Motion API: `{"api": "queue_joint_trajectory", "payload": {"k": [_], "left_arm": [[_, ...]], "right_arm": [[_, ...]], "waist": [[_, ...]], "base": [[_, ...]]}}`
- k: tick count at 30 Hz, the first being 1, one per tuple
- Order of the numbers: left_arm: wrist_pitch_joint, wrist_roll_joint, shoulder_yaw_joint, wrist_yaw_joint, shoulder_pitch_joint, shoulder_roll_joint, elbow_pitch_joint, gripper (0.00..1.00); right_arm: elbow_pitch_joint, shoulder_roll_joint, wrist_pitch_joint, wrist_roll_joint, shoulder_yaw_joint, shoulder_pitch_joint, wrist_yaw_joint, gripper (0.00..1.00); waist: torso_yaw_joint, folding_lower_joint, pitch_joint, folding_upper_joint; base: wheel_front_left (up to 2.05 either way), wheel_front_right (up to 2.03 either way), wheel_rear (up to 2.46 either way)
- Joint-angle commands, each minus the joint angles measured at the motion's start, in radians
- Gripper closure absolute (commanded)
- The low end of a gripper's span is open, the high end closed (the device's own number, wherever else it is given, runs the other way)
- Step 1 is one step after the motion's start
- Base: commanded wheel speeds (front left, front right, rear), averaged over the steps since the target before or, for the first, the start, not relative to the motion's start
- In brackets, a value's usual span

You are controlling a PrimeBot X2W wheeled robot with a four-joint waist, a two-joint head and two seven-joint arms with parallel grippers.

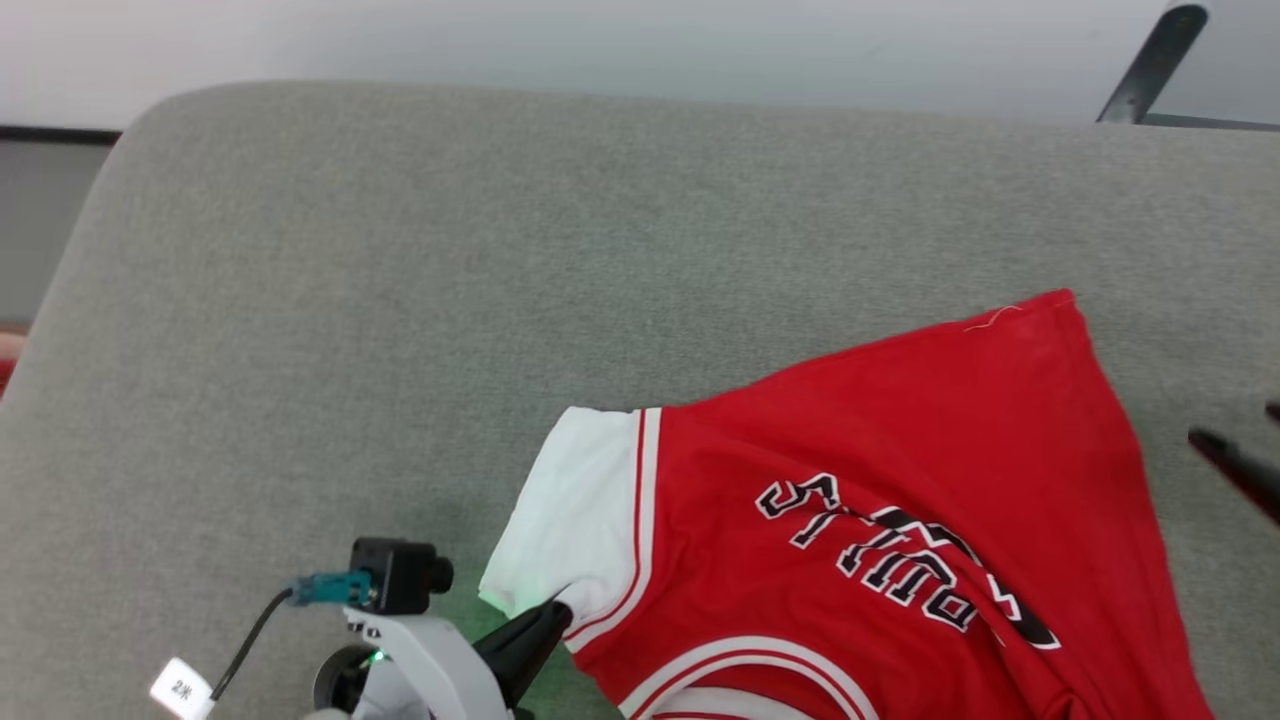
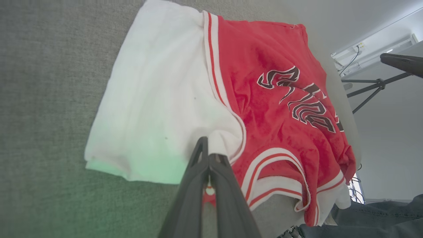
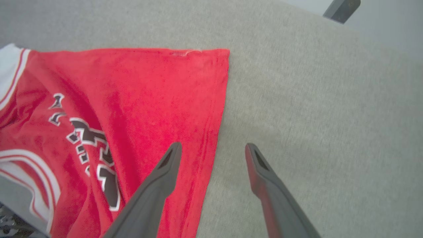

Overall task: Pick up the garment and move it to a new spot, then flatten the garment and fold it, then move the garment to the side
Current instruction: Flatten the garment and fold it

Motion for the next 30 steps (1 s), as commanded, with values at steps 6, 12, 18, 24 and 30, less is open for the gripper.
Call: {"api": "queue_joint_trajectory", "payload": {"k": [6, 12, 18, 24, 30], "left_arm": [[-0.001, 0.026, -0.005, -0.014, -0.058, -0.034, -0.008, 1.0], [-0.008, 0.048, -0.011, -0.035, -0.117, -0.067, 0.009, 1.0], [-0.015, 0.063, -0.019, -0.061, -0.165, -0.105, 0.046, 1.0], [-0.036, 0.059, -0.015, -0.074, -0.168, -0.121, 0.087, 1.0], [-0.057, 0.041, -0.003, -0.094, -0.169, -0.13, 0.11, 1.0]], "right_arm": [[0.254, -0.004, -0.064, -0.104, 0.167, -0.28, 0.0, 0.0], [0.477, 0.001, -0.103, -0.132, 0.296, -0.484, 0.0, 0.0], [0.602, 0.009, -0.103, -0.082, 0.441, -0.579, 0.001, 0.0], [0.644, 0.002, -0.081, 0.005, 0.579, -0.578, 0.003, 1.0], [0.679, -0.006, -0.149, 0.066, 0.593, -0.609, 0.003, 1.0]], "waist": [[0.07, 0.0, 0.089, 0.0], [0.122, 0.0, 0.182, 0.0], [0.16, 0.0, 0.225, 0.0], [0.164, 0.0, 0.207, 0.0], [0.146, 0.0, 0.164, 0.0]], "base": [[0.0, 0.0, 0.0], [0.0, 0.0, 0.0], [0.0, 0.0, 0.0], [0.0, 0.0, 0.0], [0.0, 0.0, 0.0]]}}
